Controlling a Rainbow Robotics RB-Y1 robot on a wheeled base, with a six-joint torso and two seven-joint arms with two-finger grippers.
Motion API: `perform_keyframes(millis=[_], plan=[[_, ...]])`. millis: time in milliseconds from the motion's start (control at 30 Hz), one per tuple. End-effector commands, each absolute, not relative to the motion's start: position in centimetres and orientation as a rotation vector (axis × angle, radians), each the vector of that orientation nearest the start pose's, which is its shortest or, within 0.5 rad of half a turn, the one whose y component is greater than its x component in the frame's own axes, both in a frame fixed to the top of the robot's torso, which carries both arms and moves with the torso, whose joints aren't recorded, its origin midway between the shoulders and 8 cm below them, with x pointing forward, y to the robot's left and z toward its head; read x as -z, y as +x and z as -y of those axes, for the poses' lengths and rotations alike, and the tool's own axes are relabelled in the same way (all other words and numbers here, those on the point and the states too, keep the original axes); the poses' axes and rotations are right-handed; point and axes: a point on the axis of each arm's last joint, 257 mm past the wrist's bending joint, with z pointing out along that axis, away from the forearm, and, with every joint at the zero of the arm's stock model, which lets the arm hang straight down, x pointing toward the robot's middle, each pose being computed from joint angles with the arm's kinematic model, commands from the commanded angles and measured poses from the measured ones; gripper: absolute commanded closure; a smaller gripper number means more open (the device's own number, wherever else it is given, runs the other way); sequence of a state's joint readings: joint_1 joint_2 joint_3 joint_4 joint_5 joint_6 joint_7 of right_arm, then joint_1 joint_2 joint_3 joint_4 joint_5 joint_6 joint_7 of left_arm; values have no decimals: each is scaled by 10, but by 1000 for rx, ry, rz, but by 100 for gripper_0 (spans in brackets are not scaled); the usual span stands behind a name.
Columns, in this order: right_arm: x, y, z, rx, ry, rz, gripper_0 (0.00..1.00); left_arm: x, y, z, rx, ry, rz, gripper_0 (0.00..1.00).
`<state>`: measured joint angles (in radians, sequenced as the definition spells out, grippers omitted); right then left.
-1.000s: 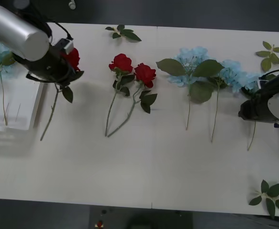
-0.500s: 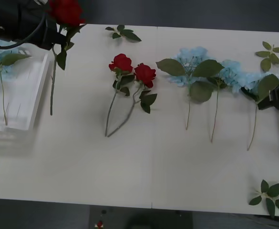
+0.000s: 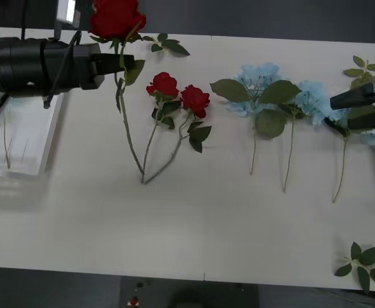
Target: Put the red flowers into the right box and the blue flowers into the left box
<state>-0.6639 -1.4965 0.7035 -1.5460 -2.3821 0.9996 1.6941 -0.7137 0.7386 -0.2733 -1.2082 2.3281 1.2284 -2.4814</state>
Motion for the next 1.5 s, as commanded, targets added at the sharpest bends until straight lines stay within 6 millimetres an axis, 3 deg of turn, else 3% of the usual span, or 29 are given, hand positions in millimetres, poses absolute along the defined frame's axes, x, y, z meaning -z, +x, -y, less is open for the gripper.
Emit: perform_keyframes(millis=[33, 300, 433, 667, 833, 1033, 1333, 1367, 1433, 1467, 1500], plan=[[120, 424, 286, -1054, -259, -2468, 0, 1, 486, -70, 1394, 849, -1400, 100], [122, 401, 245, -1122, -552, -2325, 0, -11, 491, -22, 1391, 801, -1271, 100], [115, 398, 211, -1136, -672, -2205, 0, -18, 480, -4, 1391, 837, -1237, 100], [105, 411, 144, -1078, -626, -2013, 0, -24, 460, 30, 1421, 860, -1210, 100], [100, 408, 108, -1113, -613, -1936, 0, -27, 459, 56, 1405, 817, -1216, 100], [102, 411, 80, -1127, -642, -1866, 0, -25, 453, 77, 1411, 795, -1224, 100], [108, 422, 61, -1091, -671, -1814, 0, -21, 444, 93, 1435, 792, -1229, 100], [110, 423, 62, -1079, -679, -1814, 6, -21, 443, 95, 1440, 792, -1229, 100], [110, 424, 62, -1075, -680, -1815, 39, -20, 441, 96, 1447, 793, -1228, 100], [109, 424, 62, -1076, -678, -1813, 85, -21, 441, 97, 1448, 791, -1228, 100], [109, 424, 63, -1074, -679, -1816, 100, -21, 440, 98, 1450, 794, -1226, 100]])
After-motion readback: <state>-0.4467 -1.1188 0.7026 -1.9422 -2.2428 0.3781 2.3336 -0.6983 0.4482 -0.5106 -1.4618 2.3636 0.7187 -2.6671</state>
